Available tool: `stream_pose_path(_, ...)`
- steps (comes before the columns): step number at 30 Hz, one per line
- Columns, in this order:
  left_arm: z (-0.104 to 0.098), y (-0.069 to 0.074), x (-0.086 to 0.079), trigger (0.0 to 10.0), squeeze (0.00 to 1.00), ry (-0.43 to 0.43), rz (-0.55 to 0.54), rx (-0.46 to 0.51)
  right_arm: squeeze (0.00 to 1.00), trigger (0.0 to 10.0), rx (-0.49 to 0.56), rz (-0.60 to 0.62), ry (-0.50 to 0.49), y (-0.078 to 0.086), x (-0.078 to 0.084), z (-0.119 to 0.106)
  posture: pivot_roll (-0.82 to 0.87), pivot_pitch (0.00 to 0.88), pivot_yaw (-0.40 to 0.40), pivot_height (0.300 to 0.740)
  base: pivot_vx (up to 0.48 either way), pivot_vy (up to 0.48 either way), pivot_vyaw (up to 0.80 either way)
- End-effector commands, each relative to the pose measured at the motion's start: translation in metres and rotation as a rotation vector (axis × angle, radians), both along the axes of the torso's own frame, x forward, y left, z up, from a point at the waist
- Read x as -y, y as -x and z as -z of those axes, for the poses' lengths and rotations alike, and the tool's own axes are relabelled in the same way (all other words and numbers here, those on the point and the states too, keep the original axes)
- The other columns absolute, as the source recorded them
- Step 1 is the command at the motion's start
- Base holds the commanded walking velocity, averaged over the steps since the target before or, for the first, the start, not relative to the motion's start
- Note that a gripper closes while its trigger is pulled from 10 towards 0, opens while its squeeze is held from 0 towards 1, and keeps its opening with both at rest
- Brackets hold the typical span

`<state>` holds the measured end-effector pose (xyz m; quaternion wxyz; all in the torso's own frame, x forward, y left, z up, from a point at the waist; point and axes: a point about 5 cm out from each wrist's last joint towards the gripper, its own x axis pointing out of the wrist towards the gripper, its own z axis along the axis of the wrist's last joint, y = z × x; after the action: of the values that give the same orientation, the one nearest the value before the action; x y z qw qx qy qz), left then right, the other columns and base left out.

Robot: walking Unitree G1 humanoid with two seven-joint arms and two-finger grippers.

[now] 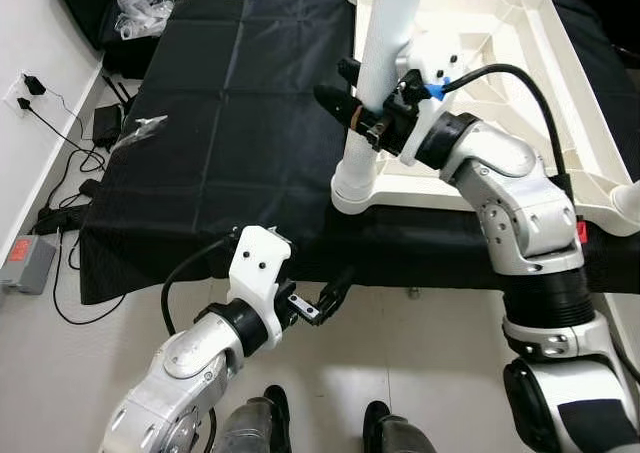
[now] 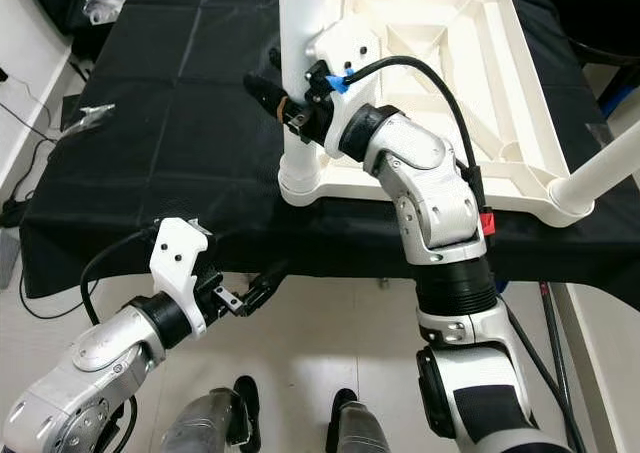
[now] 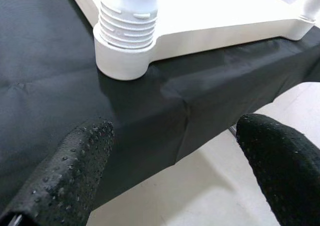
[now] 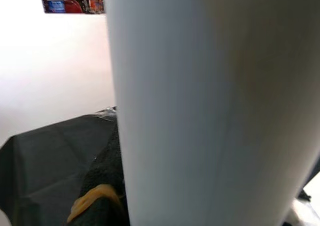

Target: Building children table

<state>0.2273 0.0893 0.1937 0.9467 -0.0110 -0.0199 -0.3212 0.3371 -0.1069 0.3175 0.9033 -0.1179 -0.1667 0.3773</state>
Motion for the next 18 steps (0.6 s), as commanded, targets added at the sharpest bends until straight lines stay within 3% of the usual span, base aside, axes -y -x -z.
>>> stream_pose_path(1,0.006,-0.001,-0.003,10.0,0.00,-0.024,-0.006,-0.017,0.00,10.0,-0.195,0.178,0.082,-0.017,0.018,0.046,0.16,0.340,-0.009,0.740,0.000,0.000,0.00)
stream_pose_path(6,0.005,-0.003,-0.004,10.0,0.00,-0.026,-0.013,-0.013,0.00,10.0,-0.218,0.276,0.078,-0.021,0.020,0.051,0.16,0.343,-0.011,0.740,0.000,0.000,0.00)
stream_pose_path(11,0.005,-0.003,-0.005,10.0,0.00,-0.027,-0.015,-0.011,0.00,10.0,-0.237,0.294,0.077,-0.022,0.021,0.053,0.16,0.343,-0.011,0.740,0.000,0.000,0.00)
stream_pose_path(18,0.006,-0.002,-0.005,10.0,0.00,-0.025,-0.020,-0.010,0.00,10.0,-0.353,0.575,-0.030,-0.031,0.037,0.064,0.16,0.325,-0.012,0.740,0.000,0.000,0.00)
